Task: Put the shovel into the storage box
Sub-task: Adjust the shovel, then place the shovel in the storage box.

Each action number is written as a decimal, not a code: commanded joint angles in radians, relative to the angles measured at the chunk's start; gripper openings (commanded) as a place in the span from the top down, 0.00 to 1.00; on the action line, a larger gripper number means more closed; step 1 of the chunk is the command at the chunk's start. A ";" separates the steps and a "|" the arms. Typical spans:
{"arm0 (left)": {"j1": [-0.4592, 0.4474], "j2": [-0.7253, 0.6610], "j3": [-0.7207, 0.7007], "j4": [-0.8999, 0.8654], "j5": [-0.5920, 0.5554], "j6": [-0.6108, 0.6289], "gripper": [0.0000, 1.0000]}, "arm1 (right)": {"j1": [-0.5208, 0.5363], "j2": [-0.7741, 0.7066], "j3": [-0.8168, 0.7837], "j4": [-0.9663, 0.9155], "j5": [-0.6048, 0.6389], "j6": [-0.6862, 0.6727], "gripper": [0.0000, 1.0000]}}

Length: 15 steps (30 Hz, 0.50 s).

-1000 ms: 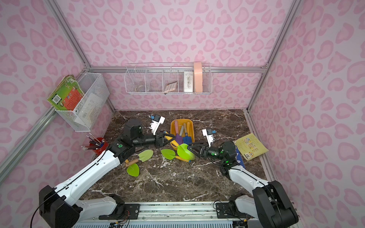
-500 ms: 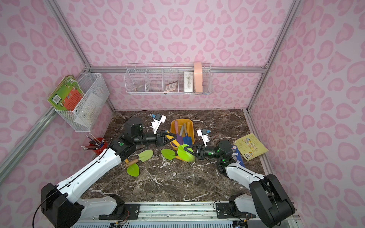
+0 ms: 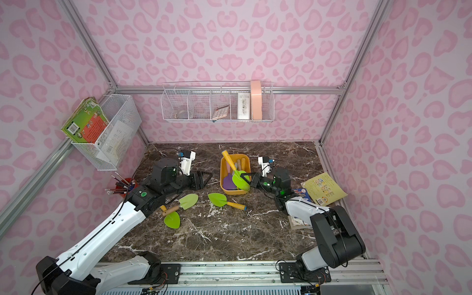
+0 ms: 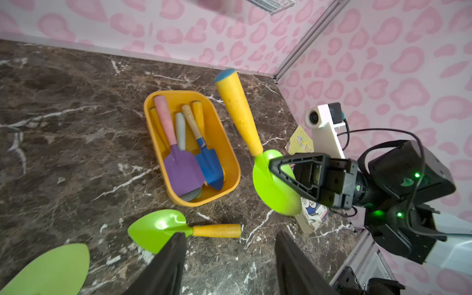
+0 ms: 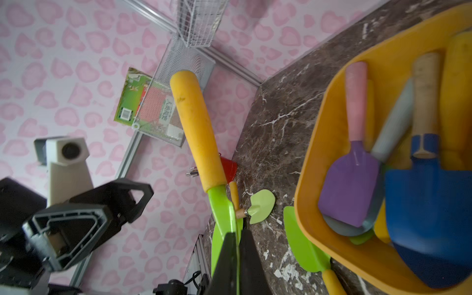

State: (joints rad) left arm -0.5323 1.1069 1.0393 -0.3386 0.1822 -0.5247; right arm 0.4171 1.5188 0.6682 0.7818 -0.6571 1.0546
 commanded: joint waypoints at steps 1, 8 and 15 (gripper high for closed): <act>0.000 -0.024 -0.030 -0.038 -0.048 -0.023 0.40 | 0.005 0.053 0.045 -0.021 0.148 0.053 1.00; 0.000 -0.045 -0.089 -0.029 -0.034 -0.051 0.41 | 0.009 0.147 0.127 -0.151 0.342 0.082 1.00; 0.000 -0.033 -0.104 -0.022 -0.036 -0.058 0.42 | 0.015 0.281 0.192 -0.179 0.327 0.103 1.00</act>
State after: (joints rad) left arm -0.5323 1.0714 0.9379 -0.3664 0.1482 -0.5739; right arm 0.4286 1.7672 0.8429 0.6079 -0.3489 1.1477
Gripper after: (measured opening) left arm 0.579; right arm 0.062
